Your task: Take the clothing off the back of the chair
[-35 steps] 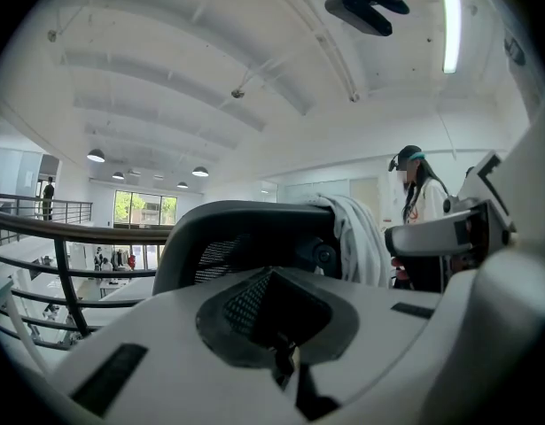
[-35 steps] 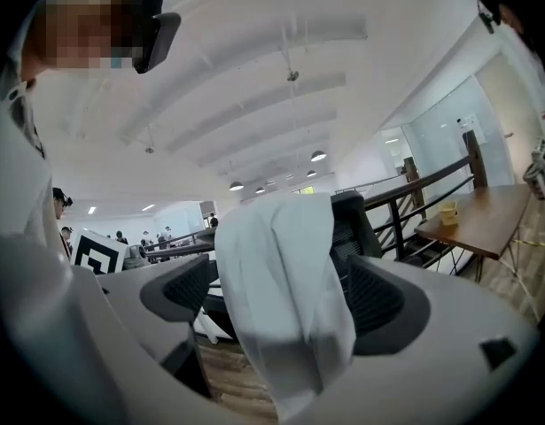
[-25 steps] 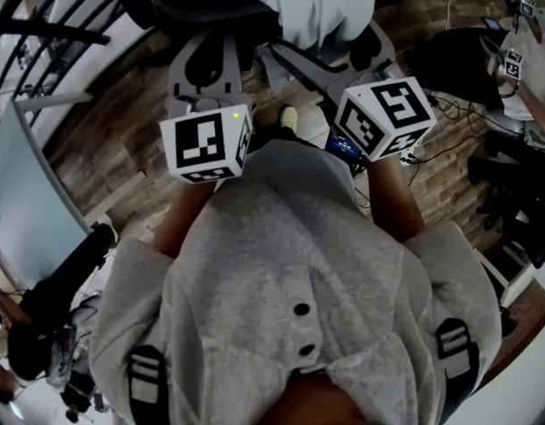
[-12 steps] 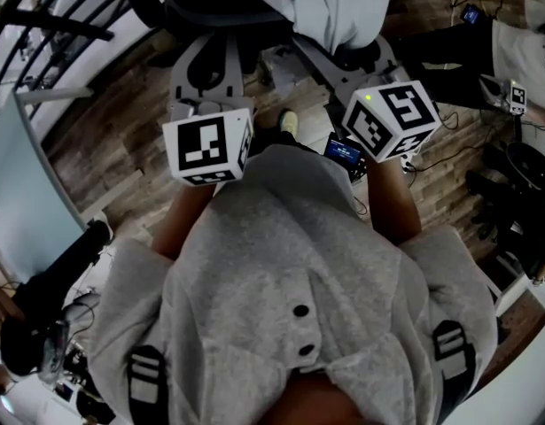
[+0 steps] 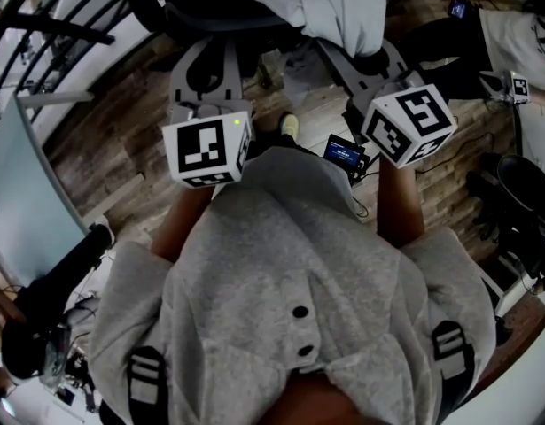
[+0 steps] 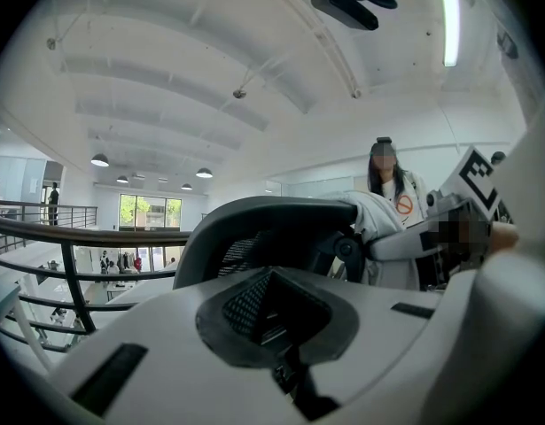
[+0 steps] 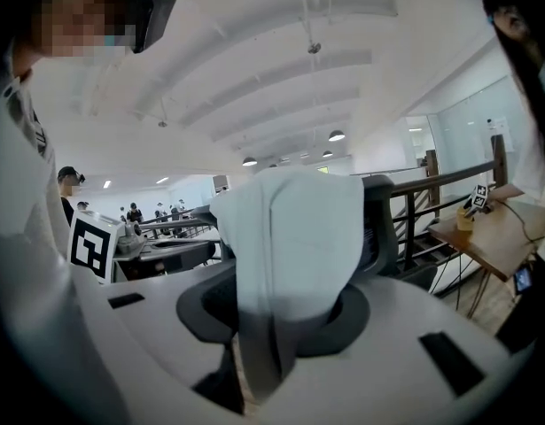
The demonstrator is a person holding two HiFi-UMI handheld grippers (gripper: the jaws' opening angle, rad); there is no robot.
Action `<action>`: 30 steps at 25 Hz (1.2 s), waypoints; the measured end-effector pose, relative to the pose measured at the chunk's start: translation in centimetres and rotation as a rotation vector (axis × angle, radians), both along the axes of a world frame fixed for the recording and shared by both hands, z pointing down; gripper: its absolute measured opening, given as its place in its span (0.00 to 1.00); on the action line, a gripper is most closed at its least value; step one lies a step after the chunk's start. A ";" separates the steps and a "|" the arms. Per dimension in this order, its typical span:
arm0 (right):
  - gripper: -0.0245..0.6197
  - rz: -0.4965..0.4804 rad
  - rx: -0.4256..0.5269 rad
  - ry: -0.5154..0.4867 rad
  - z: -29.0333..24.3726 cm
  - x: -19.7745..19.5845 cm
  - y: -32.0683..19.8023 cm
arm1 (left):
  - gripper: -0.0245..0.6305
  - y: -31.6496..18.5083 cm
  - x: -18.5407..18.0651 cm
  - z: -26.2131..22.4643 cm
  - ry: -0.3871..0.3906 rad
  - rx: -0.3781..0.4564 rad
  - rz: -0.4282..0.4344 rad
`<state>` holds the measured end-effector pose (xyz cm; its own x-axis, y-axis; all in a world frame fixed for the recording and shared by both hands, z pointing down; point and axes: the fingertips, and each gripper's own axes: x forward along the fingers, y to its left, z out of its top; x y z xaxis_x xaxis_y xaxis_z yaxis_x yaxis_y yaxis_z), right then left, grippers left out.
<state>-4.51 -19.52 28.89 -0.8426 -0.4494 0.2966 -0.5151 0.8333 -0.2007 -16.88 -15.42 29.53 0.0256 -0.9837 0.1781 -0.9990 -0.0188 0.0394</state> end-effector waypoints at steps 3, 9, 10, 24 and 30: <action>0.21 0.018 0.020 0.029 -0.7 0.3 0.2 | 0.05 0.1 0.3 -0.6 -0.001 0.003 0.010; 0.19 0.088 0.050 0.074 -1.3 1.3 -0.3 | 0.05 0.2 0.3 -1.3 -0.006 0.019 0.023; 0.19 0.088 0.054 0.079 -1.4 1.3 -0.4 | 0.05 0.2 0.3 -1.4 -0.007 0.022 0.022; 0.22 0.123 0.158 0.167 -1.2 1.7 -1.6 | 0.05 0.8 0.1 -1.8 -0.017 0.034 0.022; 0.37 0.161 0.184 0.151 -0.8 1.3 -3.7 | 0.05 1.4 -0.7 -2.4 -0.020 0.037 0.009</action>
